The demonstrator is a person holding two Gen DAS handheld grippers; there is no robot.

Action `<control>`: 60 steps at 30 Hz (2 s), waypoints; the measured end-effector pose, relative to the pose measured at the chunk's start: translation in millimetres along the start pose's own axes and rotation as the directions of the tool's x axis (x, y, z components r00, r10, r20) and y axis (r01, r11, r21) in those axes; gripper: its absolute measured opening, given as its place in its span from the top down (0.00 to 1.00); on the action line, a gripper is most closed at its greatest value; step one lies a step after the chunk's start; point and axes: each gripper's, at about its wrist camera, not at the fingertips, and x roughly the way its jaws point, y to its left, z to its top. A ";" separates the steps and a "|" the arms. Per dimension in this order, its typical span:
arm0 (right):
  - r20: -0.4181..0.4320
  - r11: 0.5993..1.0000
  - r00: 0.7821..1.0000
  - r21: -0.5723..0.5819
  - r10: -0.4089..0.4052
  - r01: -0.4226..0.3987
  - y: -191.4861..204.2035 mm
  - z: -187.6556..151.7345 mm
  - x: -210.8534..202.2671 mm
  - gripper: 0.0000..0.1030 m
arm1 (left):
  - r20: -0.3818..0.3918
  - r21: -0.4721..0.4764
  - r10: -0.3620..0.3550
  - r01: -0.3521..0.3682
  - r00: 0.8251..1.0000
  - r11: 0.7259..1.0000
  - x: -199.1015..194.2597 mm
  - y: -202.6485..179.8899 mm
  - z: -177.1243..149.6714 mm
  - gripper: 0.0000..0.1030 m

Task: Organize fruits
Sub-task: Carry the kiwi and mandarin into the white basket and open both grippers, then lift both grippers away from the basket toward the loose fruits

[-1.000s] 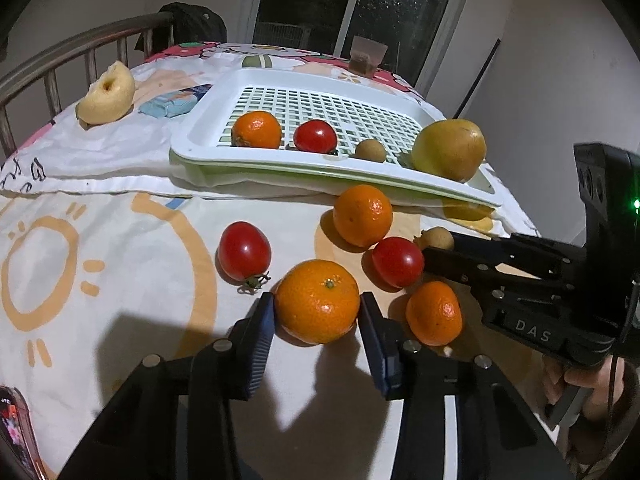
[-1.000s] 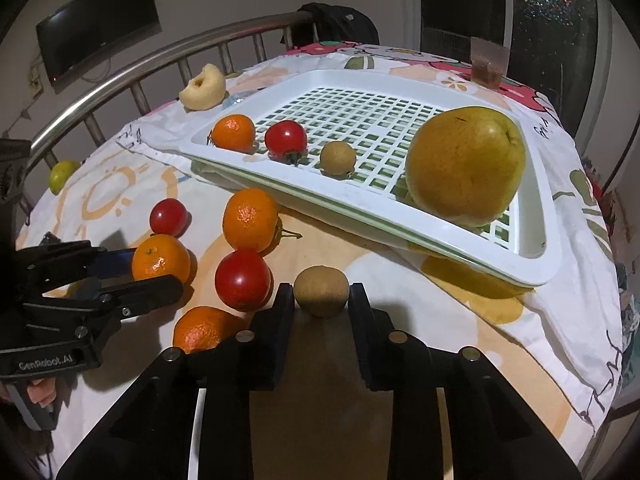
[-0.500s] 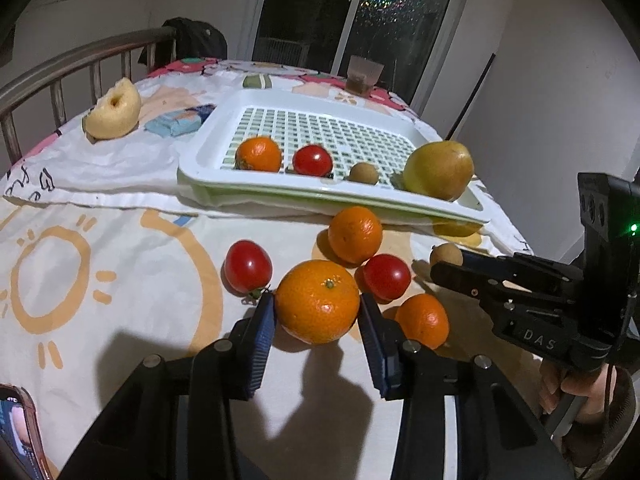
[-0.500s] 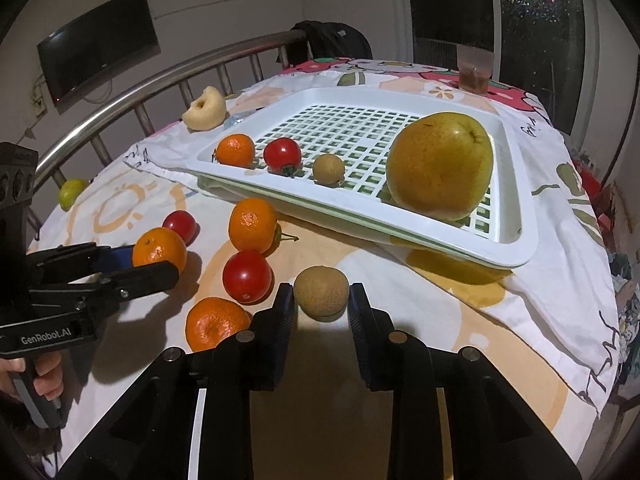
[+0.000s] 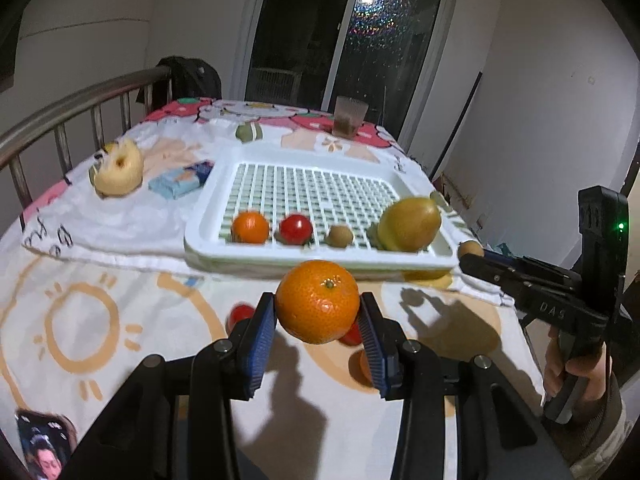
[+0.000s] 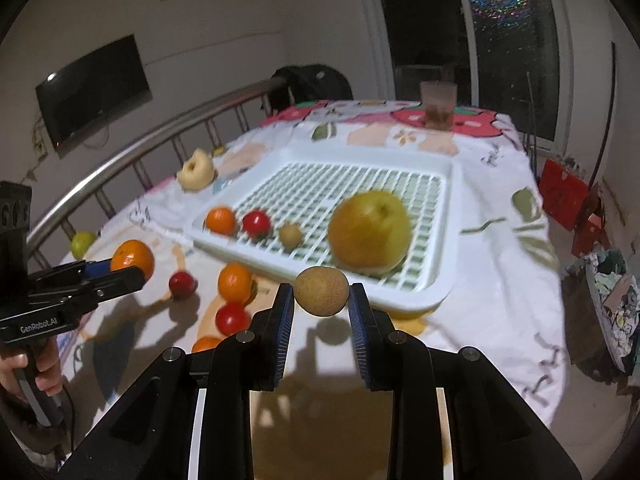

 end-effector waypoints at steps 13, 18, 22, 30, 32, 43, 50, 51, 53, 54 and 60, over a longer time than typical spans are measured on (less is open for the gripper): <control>-0.001 1.000 1.000 0.027 0.012 -0.012 -44.5 68.0 7.6 0.74 | -0.012 0.049 -0.010 0.010 1.000 0.999 30.7 -8.6 74.9 0.57; -0.055 0.999 0.998 0.035 0.024 -0.022 -51.4 90.1 32.0 0.74 | -0.071 0.050 0.020 -0.016 0.997 0.999 67.0 -6.3 93.5 0.57; -0.117 0.999 0.993 0.032 0.013 -0.010 -52.9 103.6 59.7 0.74 | -0.125 0.039 0.047 -0.043 0.991 0.998 97.9 -1.3 101.7 0.57; -0.253 0.998 0.967 0.045 -0.027 0.040 -63.3 111.6 110.5 0.74 | -0.220 0.010 0.098 -0.098 0.970 0.995 149.0 11.8 106.9 0.57; -0.283 0.997 0.959 0.060 -0.029 0.048 -68.3 112.1 121.0 0.74 | -0.233 0.002 0.104 -0.107 0.967 0.994 157.5 14.6 107.7 0.57; -0.400 0.989 0.913 0.083 -0.076 0.119 -86.7 102.0 161.9 0.74 | -0.300 -0.050 0.119 -0.140 0.947 0.989 192.7 28.0 105.2 0.57; -0.370 0.987 0.927 0.120 -0.059 0.111 -89.9 106.8 151.9 0.40 | -0.276 -0.097 0.070 -0.101 0.959 0.990 185.1 29.8 107.2 0.41; -0.341 0.986 0.938 0.126 -0.057 0.106 -88.6 109.4 145.3 0.29 | -0.253 -0.105 0.057 -0.086 0.966 0.991 177.3 29.4 109.6 0.30; -0.255 0.988 0.965 0.128 -0.055 0.090 -85.8 116.1 122.4 0.21 | -0.197 -0.119 0.050 -0.075 0.979 0.990 157.2 27.7 116.1 0.16; -0.217 0.988 0.974 0.126 -0.057 0.086 -83.3 119.4 110.2 0.19 | -0.162 -0.122 0.044 -0.065 0.986 0.990 145.0 26.5 119.3 0.11; -0.029 0.995 0.998 0.077 -0.054 0.056 -53.0 126.2 37.9 0.08 | 0.022 -0.101 0.046 -0.044 0.999 0.994 67.2 15.5 132.2 0.03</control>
